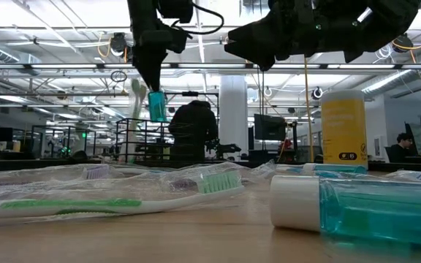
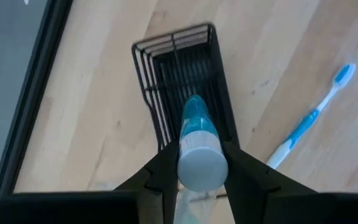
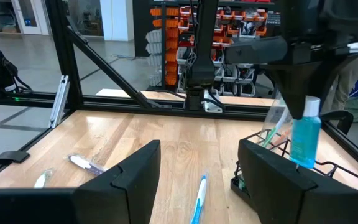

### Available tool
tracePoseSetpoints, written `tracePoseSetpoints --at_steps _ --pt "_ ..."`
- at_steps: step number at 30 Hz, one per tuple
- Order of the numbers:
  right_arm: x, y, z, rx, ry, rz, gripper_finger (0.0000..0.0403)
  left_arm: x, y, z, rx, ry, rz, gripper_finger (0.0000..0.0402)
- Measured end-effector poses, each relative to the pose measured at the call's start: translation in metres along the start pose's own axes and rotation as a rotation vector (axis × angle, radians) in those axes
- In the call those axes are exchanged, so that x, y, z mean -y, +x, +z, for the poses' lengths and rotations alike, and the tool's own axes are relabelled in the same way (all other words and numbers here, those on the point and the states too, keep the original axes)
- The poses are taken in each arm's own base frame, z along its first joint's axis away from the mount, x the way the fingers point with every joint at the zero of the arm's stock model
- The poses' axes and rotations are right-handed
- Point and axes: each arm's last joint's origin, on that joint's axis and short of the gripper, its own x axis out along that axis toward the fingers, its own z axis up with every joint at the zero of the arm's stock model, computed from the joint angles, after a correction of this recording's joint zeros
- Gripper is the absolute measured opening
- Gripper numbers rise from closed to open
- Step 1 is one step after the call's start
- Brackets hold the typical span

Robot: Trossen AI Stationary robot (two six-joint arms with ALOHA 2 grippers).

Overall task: Pick & Place toothbrushing station
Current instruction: Put the mouthwash into the black wire organizer

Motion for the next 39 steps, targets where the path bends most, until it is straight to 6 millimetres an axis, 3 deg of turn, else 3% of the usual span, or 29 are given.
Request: tracePoseSetpoints --at_steps 8,16,30,39 --pt "0.000 0.000 0.000 0.000 0.030 0.000 0.0207 -0.001 0.000 -0.006 -0.061 -0.026 0.008 0.0098" --pt "0.000 0.000 0.000 -0.001 0.030 0.000 0.0207 -0.004 -0.002 -0.016 -0.149 -0.108 0.128 0.0096" --pt "0.000 0.000 0.000 0.000 0.030 0.000 0.0207 0.010 -0.003 -0.004 -0.018 -0.128 0.017 0.0094" --pt "0.000 0.000 0.000 0.000 0.030 0.000 0.0207 -0.006 0.001 0.000 -0.001 -0.224 0.000 0.0093"
